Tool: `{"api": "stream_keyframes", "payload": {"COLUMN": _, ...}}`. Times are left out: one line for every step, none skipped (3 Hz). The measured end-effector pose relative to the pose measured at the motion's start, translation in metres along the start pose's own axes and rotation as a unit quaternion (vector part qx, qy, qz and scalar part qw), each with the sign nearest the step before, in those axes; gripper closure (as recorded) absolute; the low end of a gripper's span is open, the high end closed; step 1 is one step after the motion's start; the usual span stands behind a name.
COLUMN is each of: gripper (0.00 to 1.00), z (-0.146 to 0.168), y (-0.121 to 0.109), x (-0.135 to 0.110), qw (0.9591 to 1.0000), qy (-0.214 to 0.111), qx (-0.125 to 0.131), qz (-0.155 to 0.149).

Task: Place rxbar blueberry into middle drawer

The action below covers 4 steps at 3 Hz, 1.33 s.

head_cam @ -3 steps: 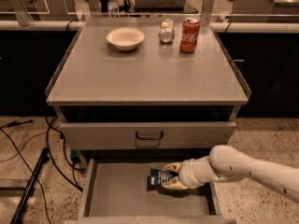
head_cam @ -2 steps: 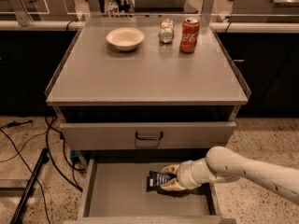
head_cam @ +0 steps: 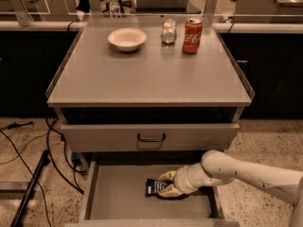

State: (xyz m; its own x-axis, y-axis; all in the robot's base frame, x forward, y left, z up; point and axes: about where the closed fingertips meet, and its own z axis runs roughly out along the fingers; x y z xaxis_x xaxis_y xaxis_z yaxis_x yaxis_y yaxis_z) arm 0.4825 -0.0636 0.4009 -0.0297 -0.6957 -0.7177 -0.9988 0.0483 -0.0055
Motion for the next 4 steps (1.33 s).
{"api": "stream_keyframes", "payload": {"gripper": 1.00, "z": 0.006, "y": 0.000, "x": 0.010, "qw": 1.0000, "qy": 0.005, "qx": -0.001, "qz": 0.005}}
{"api": "stream_keyframes", "payload": {"gripper": 1.00, "z": 0.019, "y": 0.001, "x": 0.031, "qw": 0.9998, "qy": 0.012, "qx": -0.006, "qz": 0.012}}
{"api": "stream_keyframes", "payload": {"gripper": 1.00, "z": 0.025, "y": 0.002, "x": 0.038, "qw": 0.9998, "qy": 0.013, "qx": -0.010, "qz": 0.014}}
{"api": "stream_keyframes", "payload": {"gripper": 0.81, "z": 0.025, "y": 0.002, "x": 0.038, "qw": 0.9998, "qy": 0.013, "qx": -0.010, "qz": 0.014}}
